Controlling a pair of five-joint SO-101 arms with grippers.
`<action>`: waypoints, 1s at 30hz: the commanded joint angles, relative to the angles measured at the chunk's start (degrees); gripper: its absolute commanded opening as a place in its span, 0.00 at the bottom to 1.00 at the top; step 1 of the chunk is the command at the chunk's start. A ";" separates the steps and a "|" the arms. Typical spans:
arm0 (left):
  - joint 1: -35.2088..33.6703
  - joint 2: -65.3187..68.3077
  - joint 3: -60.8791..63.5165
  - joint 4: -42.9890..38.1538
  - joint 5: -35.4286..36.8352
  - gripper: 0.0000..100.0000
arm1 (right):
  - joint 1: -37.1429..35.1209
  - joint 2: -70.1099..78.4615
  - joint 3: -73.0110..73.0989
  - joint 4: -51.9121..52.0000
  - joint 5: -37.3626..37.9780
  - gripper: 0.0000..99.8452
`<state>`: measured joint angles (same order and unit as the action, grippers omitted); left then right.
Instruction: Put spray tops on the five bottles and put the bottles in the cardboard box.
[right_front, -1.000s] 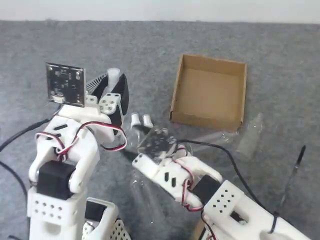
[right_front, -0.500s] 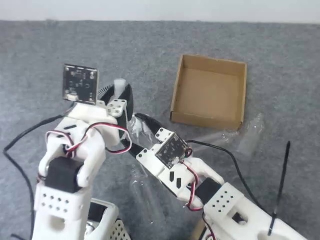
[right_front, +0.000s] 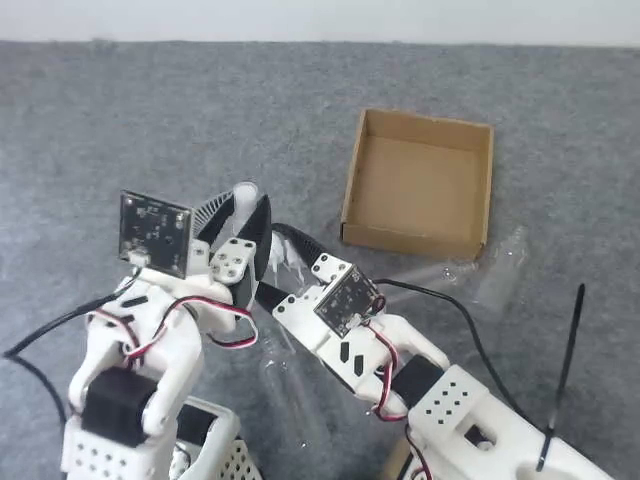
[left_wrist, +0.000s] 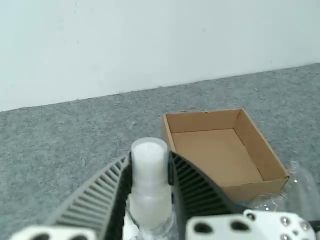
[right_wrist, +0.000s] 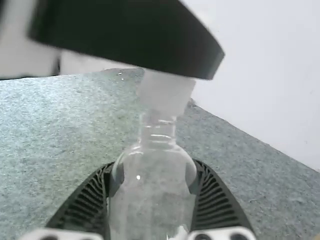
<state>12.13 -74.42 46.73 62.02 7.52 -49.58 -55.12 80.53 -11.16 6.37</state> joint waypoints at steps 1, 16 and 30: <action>-0.09 -0.79 -0.92 -0.09 -0.70 0.13 | 0.57 -2.24 -0.79 -1.45 -0.62 0.01; -6.42 15.74 -17.27 0.26 -4.66 0.12 | 0.57 -1.71 -0.70 -1.45 -0.62 0.01; -12.22 12.75 -17.54 0.09 -4.75 0.12 | 0.57 -1.71 -0.26 -1.45 -0.62 0.01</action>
<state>1.93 -60.62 31.69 62.02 3.30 -49.32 -55.12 80.79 -11.16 6.37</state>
